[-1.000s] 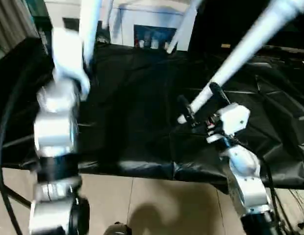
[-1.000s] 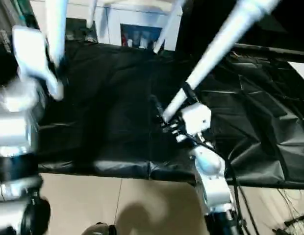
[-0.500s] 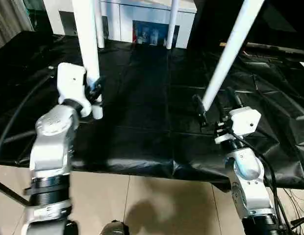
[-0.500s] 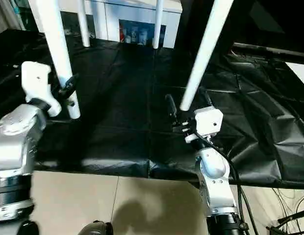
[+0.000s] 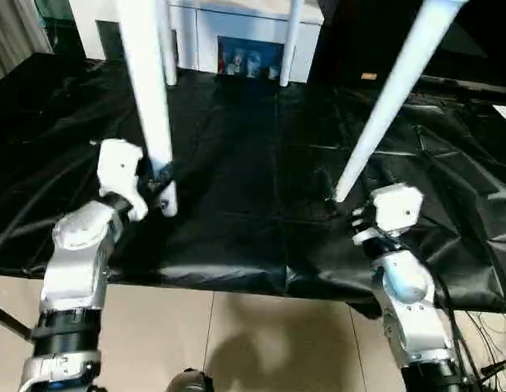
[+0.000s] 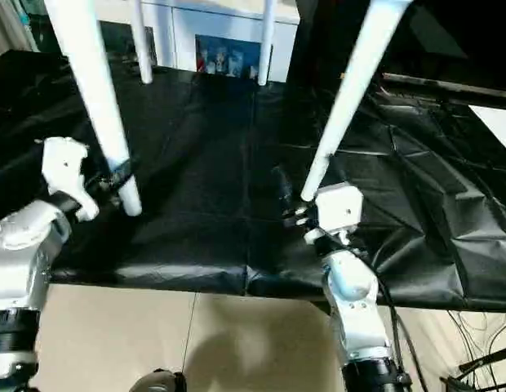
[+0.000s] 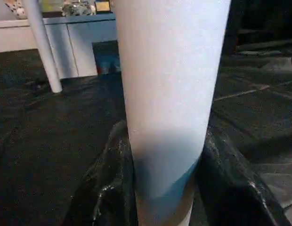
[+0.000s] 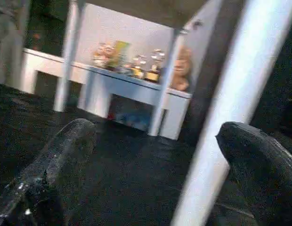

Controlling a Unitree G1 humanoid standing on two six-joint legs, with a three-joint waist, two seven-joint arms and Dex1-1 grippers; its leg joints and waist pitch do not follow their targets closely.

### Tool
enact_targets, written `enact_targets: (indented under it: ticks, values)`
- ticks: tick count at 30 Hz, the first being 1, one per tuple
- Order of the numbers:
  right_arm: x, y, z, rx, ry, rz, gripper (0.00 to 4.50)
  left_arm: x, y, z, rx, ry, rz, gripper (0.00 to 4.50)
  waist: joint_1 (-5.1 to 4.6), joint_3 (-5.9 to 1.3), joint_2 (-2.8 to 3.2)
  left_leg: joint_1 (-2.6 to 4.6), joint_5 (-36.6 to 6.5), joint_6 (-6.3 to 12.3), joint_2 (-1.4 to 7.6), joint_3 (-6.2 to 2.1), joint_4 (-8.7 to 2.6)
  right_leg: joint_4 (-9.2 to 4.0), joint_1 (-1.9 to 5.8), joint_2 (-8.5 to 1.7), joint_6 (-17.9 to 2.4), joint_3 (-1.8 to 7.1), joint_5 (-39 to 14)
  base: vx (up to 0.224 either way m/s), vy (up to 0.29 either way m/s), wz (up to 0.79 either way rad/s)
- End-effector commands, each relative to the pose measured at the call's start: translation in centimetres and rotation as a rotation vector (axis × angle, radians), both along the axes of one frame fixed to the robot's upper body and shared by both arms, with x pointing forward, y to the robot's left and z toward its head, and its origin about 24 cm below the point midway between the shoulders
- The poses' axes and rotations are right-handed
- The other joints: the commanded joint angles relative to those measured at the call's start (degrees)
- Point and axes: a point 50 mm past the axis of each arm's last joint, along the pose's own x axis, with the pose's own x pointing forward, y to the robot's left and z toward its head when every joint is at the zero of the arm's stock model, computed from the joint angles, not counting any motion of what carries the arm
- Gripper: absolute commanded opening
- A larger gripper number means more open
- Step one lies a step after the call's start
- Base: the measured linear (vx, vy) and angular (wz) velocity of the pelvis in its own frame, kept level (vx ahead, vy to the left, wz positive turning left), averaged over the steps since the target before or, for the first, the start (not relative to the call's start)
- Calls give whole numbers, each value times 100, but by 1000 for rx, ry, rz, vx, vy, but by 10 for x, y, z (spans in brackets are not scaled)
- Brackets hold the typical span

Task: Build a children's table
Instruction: Flip table

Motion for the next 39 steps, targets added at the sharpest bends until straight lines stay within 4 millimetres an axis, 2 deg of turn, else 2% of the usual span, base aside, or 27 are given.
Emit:
enact_targets:
  ticks: [1, 7, 8, 9, 12, 13, 14, 15, 17, 18, 19, 20, 21, 22, 24, 28, 29, 30, 31, 32, 33, 35, 36, 37, 39]
  values:
    - [5, -14, 3, 35, 4, -79, 450, 0, -2, -2, 33, -2, -34, 157, -69, -396, 93, 391, -2075, -363, 406, -244, -518, -392, 15, -324, -815, 203, -350, 0, 0, 0]
    - [12, -19, 8, 75, 9, -59, 450, -3, 0, -13, 39, 43, -45, 157, -152, -384, 72, 383, -2222, -371, 405, -243, -524, -408, 8, -333, -810, 203, -536, 0, 0, 0]
    - [12, -19, 8, 74, 11, -56, 450, -3, 1, -14, 35, 52, -47, 213, -160, -383, 68, 382, -2258, -376, 403, -242, -525, -415, 8, -334, -811, 204, -596, 0, 0, 0]
    - [18, -19, 8, 88, 36, -28, 450, -4, 5, -17, 60, 60, -30, 227, -202, -363, 66, 384, -2459, -408, 393, -248, -534, -445, -4, -336, -819, 209, -893, 0, 0, 0]
    - [34, -23, 9, 131, 89, -4, 450, -4, 11, -16, 58, 56, -15, 248, -231, -358, 77, 403, -2754, -520, 402, -273, -555, -480, -17, -355, -769, 217, -1353, 0, 0, 0]
    - [34, -23, 9, 131, 89, -5, 450, -4, 11, -16, 58, 56, -15, 248, -260, -371, 74, 404, -2728, -593, 402, -279, -556, -463, -18, -351, -819, 209, -1283, 0, 0, 0]
    - [42, -26, 9, 151, 121, 3, 450, -4, 14, -16, 67, 59, -3, 271, -255, -377, 80, 410, -2705, -603, 407, -275, -555, -461, -18, -350, -829, 207, -1214, 0, 0, 0]
    - [51, -32, 12, 152, 134, -1, 450, -4, 17, -15, 75, 61, 12, 275, -293, -384, 68, 402, -2664, -605, 396, -269, -548, -438, -14, -343, -895, 202, -1108, 0, 0, 0]
    - [56, -34, 14, 158, 144, 12, 450, -4, 21, -14, 81, 59, 28, 278, -279, -381, 53, 404, -2491, -554, 394, -237, -530, -441, -14, -339, -932, 207, -927, 0, 0, 0]
    - [60, -36, 15, 156, 158, 25, 450, -5, 24, -14, 85, 56, 42, 300, -290, -390, 51, 384, -2389, -490, 384, -240, -516, -418, 11, -347, -981, 205, -829, 0, 0, 0]
    - [66, -39, 18, 125, 163, 30, 450, -5, 28, -11, 92, 44, 60, 312, -283, -403, 25, 350, -2144, -420, 385, -234, -508, -393, 54, -348, -1008, 193, -677, 0, 0, 0]
    - [67, -40, 19, 122, 165, 30, 450, -6, 29, -11, 94, 43, 64, 317, -285, -408, 24, 335, -2015, -381, 379, -233, -500, -379, 72, -344, -1034, 187, -587, 0, 0, 0]
    - [71, -43, 21, 117, 170, 30, 450, -7, 34, -10, 107, 45, 86, 318, -265, -415, 20, 343, -1778, -285, 377, -207, -467, -369, 63, -347, -1091, 192, -383, 0, 0, 0]
    - [76, -47, 24, 116, 183, 49, 450, -9, 42, -9, 118, 40, 120, 339, -260, -419, -6, 341, -1694, -224, 374, -198, -458, -368, 74, -342, -1114, 190, -302, 0, 0, 0]
    - [80, -48, 24, 130, 210, 83, 450, -13, 49, -7, 125, 31, 151, 355, -256, -427, -3, 310, -1431, -31, 366, -192, -422, -335, 112, -341, -1241, 179, -116, 0, 0, 0]
    - [87, -38, 19, 111, 303, 261, 450, -23, 63, -4, 120, 28, 193, 362, -259, -427, 5, 288, -1347, 110, 378, -200, -418, -312, 137, -329, -1399, 150, -59, 0, 0, 0]
    - [87, -38, 19, 107, 305, 267, 450, -24, 64, -4, 120, 28, 194, 362, -250, -424, 14, 311, -1374, 106, 383, -190, -412, -323, 113, -324, -1412, 156, -96, 0, 0, 0]
    - [90, -33, 16, 78, 342, 333, 450, -30, 69, -4, 122, 27, 200, 362, -240, -435, 11, 337, -1444, 88, 400, -193, -401, -304, 105, -341, -1507, 156, -99, 0, 0, 0]
    - [90, -31, 16, 69, 356, 357, 450, -32, 71, -4, 124, 24, 203, 362, -241, -419, 1, 298, -1445, 87, 398, -200, -422, -308, 126, -333, -1523, 146, -147, 0, 0, 0]
    - [92, -27, 15, 63, 383, 400, 450, -36, 74, -4, 123, 26, 207, 362, -233, -412, -6, 315, -1512, 76, 406, -195, -422, -308, 107, -339, -1556, 144, -192, 0, 0, 0]
    - [94, -23, 16, 52, 403, 437, 450, -42, 78, -3, 123, 23, 213, 362, -216, -370, -13, 348, -1641, 50, 416, -184, -439, -335, 61, -324, -1580, 153, -309, 0, 0, 0]
    - [97, -17, 17, 38, 420, 467, 450, -48, 82, -3, 100, 25, 223, 362, -197, -357, -11, 360, -1741, 18, 420, -186, -453, -345, 54, -335, -1576, 158, -419, 0, 0, 0]
    - [99, -14, 17, 15, 426, 474, 450, -52, 85, -2, 102, 20, 227, 362, -207, -341, -33, 343, -1855, -39, 420, -192, -466, -346, 52, -345, -1618, 152, -551, 0, 0, 0]
    - [99, -14, 17, 15, 426, 474, 450, -52, 85, -2, 102, 20, 227, 362, -192, -332, -6, 361, -1976, -110, 428, -196, -479, -356, 33, -344, -1583, 155, -706, 0, 0, 0]
    - [102, -7, 20, 4, 435, 493, 450, -62, 87, 0, 76, 7, 214, 362, -168, -308, -3, 389, -2228, -246, 440, -208, -503, -360, 1, -352, -1536, 161, -898, 0, 0, 0]
